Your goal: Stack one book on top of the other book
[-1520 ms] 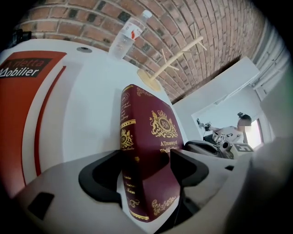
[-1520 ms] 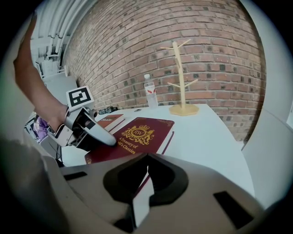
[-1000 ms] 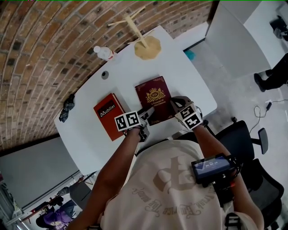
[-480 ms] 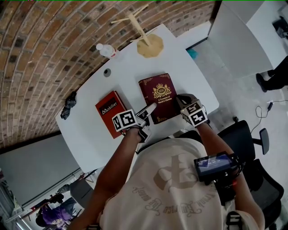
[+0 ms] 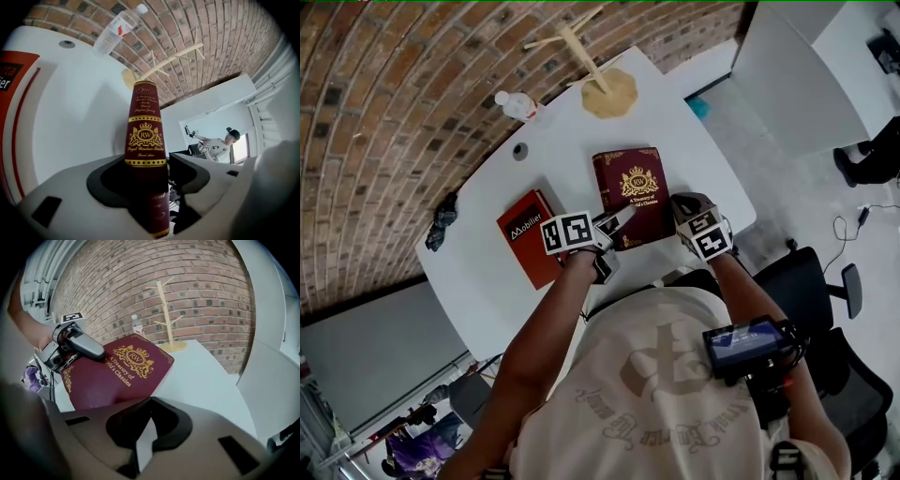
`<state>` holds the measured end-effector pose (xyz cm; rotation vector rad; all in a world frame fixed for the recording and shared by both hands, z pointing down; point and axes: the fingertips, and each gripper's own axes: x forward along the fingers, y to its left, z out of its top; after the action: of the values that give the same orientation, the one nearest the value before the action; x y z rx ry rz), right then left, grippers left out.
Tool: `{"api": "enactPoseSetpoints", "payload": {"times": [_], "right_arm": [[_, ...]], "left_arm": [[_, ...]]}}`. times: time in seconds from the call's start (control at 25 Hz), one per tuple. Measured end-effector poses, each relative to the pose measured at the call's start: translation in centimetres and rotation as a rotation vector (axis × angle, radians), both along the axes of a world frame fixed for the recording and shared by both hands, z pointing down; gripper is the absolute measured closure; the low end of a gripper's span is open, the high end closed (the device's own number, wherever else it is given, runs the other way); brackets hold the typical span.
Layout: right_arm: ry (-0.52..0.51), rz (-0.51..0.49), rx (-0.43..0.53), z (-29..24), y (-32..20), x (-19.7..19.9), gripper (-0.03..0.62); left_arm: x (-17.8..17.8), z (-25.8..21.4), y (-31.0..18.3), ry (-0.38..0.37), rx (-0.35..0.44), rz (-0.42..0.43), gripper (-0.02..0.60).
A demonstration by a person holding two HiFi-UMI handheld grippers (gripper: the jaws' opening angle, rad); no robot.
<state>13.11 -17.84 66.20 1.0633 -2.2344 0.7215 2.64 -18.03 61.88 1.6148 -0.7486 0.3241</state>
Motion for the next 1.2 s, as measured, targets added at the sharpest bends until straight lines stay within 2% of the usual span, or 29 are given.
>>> {"api": "enactPoseSetpoints", "payload": {"times": [0.08,0.68,0.84,1.2], "right_arm": [[0.003,0.0,0.004,0.0,-0.1,0.1,0.572],[-0.021,0.02,0.003,-0.1,-0.4,0.5,0.572],[-0.02,0.025,0.022,-0.4,-1.2,-0.1,0.572],[-0.034,0.048,0.055,-1.7,-1.2,0.8,0.572]], "left_arm": [[0.2,0.1,0.2,-0.004,-0.002,0.013,0.321],[1.6,2.0,0.9,-0.01,-0.086,0.048,0.341],[1.0,1.7,0.2,-0.023,-0.068,0.026,0.344],[1.5,0.8,0.1,0.018,-0.031,-0.029,0.345]]}}
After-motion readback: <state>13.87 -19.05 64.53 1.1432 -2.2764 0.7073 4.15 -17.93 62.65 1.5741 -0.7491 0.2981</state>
